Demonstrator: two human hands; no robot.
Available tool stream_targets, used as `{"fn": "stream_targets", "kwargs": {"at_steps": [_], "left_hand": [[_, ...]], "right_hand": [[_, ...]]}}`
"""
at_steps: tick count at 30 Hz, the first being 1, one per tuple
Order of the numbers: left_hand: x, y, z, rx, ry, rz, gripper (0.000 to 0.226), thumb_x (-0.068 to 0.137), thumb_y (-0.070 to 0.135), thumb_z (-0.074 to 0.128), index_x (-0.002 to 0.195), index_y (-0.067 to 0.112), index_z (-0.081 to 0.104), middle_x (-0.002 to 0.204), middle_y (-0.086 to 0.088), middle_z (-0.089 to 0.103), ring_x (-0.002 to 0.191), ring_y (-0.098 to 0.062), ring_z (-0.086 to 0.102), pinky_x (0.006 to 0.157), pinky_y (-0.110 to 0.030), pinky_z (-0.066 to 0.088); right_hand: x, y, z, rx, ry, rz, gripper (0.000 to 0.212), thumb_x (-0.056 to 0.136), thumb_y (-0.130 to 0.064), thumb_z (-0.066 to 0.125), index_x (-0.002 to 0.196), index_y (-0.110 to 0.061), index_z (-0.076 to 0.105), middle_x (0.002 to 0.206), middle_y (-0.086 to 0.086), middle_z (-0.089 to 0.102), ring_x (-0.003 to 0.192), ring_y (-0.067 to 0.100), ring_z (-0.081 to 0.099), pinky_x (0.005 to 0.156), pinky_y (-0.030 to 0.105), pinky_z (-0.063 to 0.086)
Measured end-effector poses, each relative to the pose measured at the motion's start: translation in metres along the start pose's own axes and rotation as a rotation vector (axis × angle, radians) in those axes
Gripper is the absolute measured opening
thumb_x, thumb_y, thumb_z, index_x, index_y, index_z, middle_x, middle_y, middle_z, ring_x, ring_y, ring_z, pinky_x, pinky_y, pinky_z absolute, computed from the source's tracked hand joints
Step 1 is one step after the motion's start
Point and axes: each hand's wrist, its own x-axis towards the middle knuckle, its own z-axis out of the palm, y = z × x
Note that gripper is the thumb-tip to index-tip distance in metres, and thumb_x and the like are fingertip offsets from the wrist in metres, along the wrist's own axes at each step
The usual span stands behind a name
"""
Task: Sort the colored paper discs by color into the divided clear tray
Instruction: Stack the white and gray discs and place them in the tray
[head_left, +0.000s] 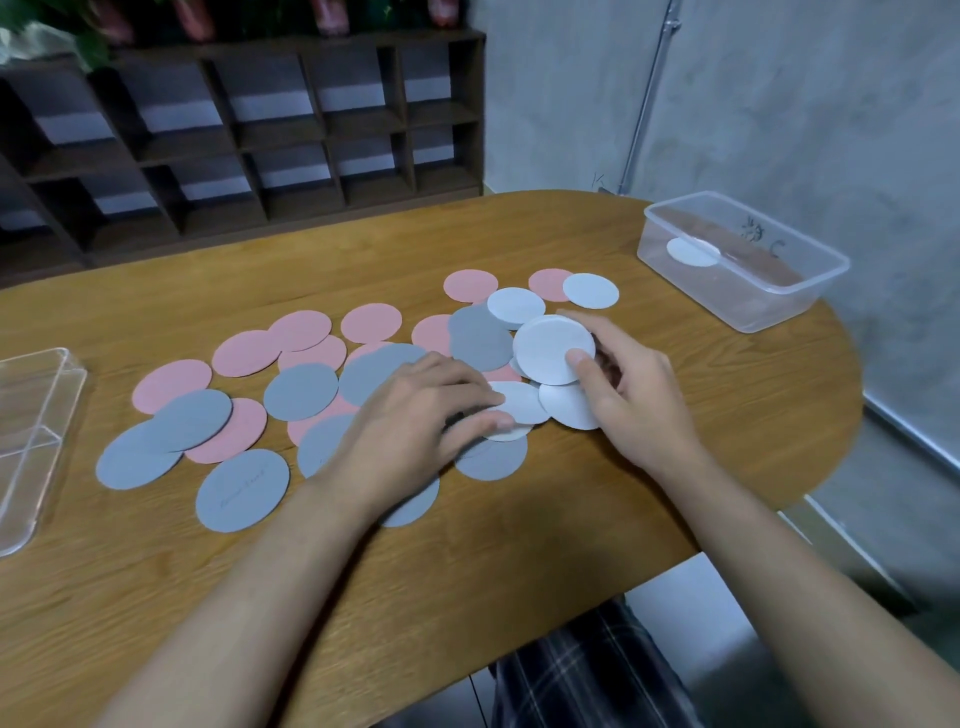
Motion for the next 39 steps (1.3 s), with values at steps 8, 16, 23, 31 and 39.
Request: {"fn": "stream_targets", "kwargs": {"at_steps": [8,16,23,31,39], "left_hand": [[-0.003,0.002,-0.004,0.047,0.056,0.054,0.033,0.110,0.036,0.042,0.114,0.018,0.069,0.103,0.003,0.072,0.096,-0.021,0.064,0.078,-0.041,0.054],[-0.002,0.008,-0.008,-0.046,0.235,-0.035,0.017,0.108,0.019,0.052,0.111,0.013,0.067,0.101,0.003,0.071,0.092,-0.016,0.062,0.081,-0.028,0.048],[0.001,0.013,-0.005,-0.276,0.349,-0.216,0.016,0.096,0.017,0.072,0.112,0.017,0.075,0.085,0.007,0.075,0.083,-0.008,0.068,0.076,-0.017,0.053],[0.005,0.016,-0.003,-0.308,0.396,-0.300,0.018,0.091,0.021,0.080,0.108,0.015,0.080,0.075,0.008,0.074,0.076,-0.003,0.068,0.072,-0.005,0.048],[0.006,0.012,-0.002,-0.364,0.386,-0.349,0.013,0.090,0.024,0.081,0.099,0.015,0.076,0.073,0.007,0.071,0.070,-0.009,0.067,0.067,-0.010,0.051]], "right_hand": [[-0.002,-0.005,0.009,-0.130,-0.044,-0.078,0.048,0.105,-0.012,0.055,0.149,-0.030,0.054,0.096,0.016,0.067,0.057,0.011,0.042,0.059,0.022,0.038],[-0.002,-0.004,0.010,-0.132,-0.031,-0.092,0.046,0.105,-0.014,0.056,0.148,-0.032,0.056,0.076,0.009,0.062,0.056,0.012,0.040,0.057,0.021,0.037],[-0.004,-0.009,0.015,-0.036,-0.067,-0.098,0.043,0.108,-0.019,0.044,0.148,-0.029,0.057,0.074,-0.010,0.062,0.076,0.011,0.060,0.074,0.017,0.045],[-0.004,-0.013,0.017,-0.001,-0.163,-0.110,0.042,0.109,-0.014,0.041,0.146,-0.025,0.059,0.081,-0.013,0.063,0.079,0.017,0.060,0.077,0.020,0.048],[-0.007,-0.024,0.019,-0.108,-0.208,-0.149,0.044,0.109,-0.029,0.045,0.151,-0.018,0.051,0.094,-0.043,0.055,0.086,-0.003,0.058,0.078,0.006,0.037]]}}
